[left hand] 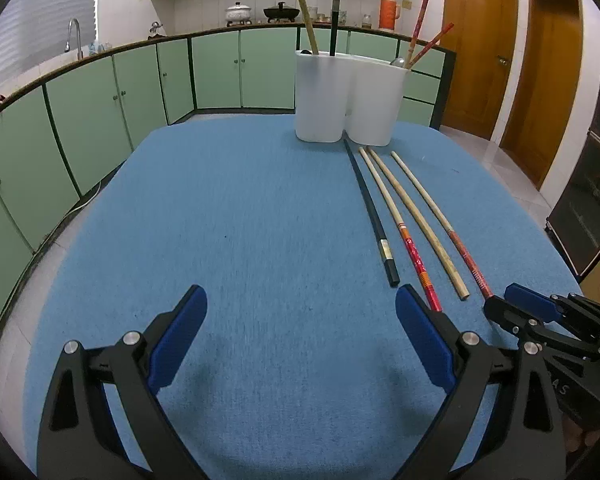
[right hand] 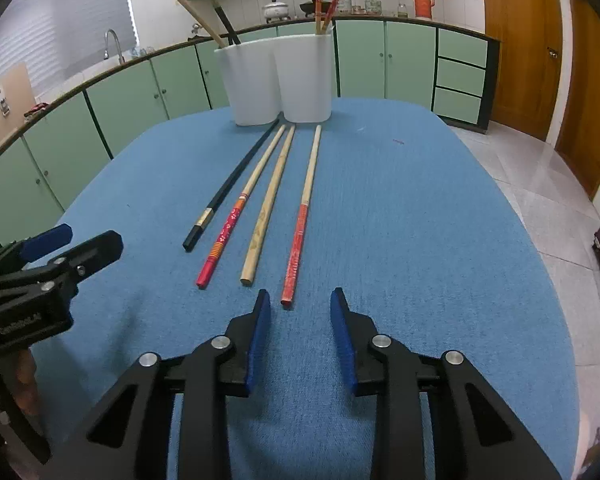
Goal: Organize utensils
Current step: 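Grasp the red-banded wooden chopstick with the right tool while the left tool grasps a black chopstick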
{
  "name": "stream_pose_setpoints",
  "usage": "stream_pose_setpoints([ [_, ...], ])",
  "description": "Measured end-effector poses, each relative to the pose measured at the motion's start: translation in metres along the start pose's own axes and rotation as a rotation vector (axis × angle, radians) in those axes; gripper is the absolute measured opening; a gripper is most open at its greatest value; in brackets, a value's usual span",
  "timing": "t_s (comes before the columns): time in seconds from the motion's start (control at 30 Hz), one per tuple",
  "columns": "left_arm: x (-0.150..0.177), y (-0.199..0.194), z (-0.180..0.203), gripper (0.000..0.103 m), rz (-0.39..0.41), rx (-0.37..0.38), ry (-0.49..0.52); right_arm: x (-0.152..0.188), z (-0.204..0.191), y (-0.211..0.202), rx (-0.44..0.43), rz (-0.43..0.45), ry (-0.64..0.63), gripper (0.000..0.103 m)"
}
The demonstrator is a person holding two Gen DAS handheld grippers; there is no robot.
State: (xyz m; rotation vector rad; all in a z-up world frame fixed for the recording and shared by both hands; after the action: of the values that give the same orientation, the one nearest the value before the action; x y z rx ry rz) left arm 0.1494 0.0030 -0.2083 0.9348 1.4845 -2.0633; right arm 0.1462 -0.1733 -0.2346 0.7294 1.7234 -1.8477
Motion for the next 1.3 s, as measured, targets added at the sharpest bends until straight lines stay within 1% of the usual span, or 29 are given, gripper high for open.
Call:
stream_pose_setpoints([
  [0.17,0.0,0.002,0.001,0.092,-0.006,0.003,0.001,-0.002,-0.001,0.004,0.004,-0.007,0.0,0.029],
  [0.27,0.0,0.004,0.003,0.092,-0.01,0.008,0.004,-0.003,-0.002,0.006,0.018,-0.012,-0.009,0.024],
  [0.4,0.0,0.008,0.007,0.092,-0.025,0.019,0.009,-0.004,-0.002,0.008,0.025,-0.021,-0.013,0.006],
  [0.5,0.0,0.012,0.01,0.092,-0.041,0.028,0.011,-0.004,0.0,0.008,0.019,-0.024,-0.006,0.006],
  [0.67,-0.005,0.023,0.017,0.092,-0.059,0.029,0.018,-0.006,0.009,0.008,0.037,-0.024,0.012,0.006],
  [0.73,-0.008,0.028,0.019,0.089,-0.068,0.029,0.02,-0.007,0.015,0.008,0.041,-0.026,0.028,0.006],
  [0.77,-0.008,0.032,0.02,0.083,-0.077,0.032,0.019,-0.008,0.017,0.008,0.041,-0.025,0.034,0.006],
  [0.8,-0.008,0.034,0.021,0.08,-0.086,0.033,0.019,-0.009,0.02,0.008,0.044,-0.023,0.04,0.006],
  [0.93,-0.008,0.046,0.025,0.075,-0.117,0.033,0.013,-0.012,0.027,0.008,0.044,-0.021,0.059,0.006],
  [1.0,-0.007,0.052,0.027,0.066,-0.136,0.034,0.011,-0.013,0.031,0.008,0.042,-0.022,0.066,0.006],
  [1.07,-0.006,0.056,0.029,0.06,-0.153,0.039,0.003,-0.012,0.032,0.009,0.037,-0.025,0.073,0.006],
  [1.2,-0.007,0.061,0.033,0.055,-0.16,0.033,0.011,-0.011,0.033,0.01,0.025,-0.03,0.08,0.006],
  [1.27,-0.007,0.062,0.036,0.055,-0.163,0.032,0.015,-0.011,0.033,0.011,0.021,-0.033,0.083,0.006],
  [1.3,-0.007,0.063,0.037,0.052,-0.163,0.033,0.015,-0.01,0.034,0.011,0.018,-0.035,0.086,0.006],
])
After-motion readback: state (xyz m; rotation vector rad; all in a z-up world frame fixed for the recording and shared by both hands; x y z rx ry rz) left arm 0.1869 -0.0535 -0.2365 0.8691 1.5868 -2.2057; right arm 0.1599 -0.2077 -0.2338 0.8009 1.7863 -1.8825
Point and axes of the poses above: each gripper's, at about its wrist camera, not at the fingertips, and y roughly the way its jaws point, z to its right, x to its underside, the point moved 7 cm from there along y, roughly the way its jaws point, and after that the axes turned 14 degrees about x, right-handed, at the moved point
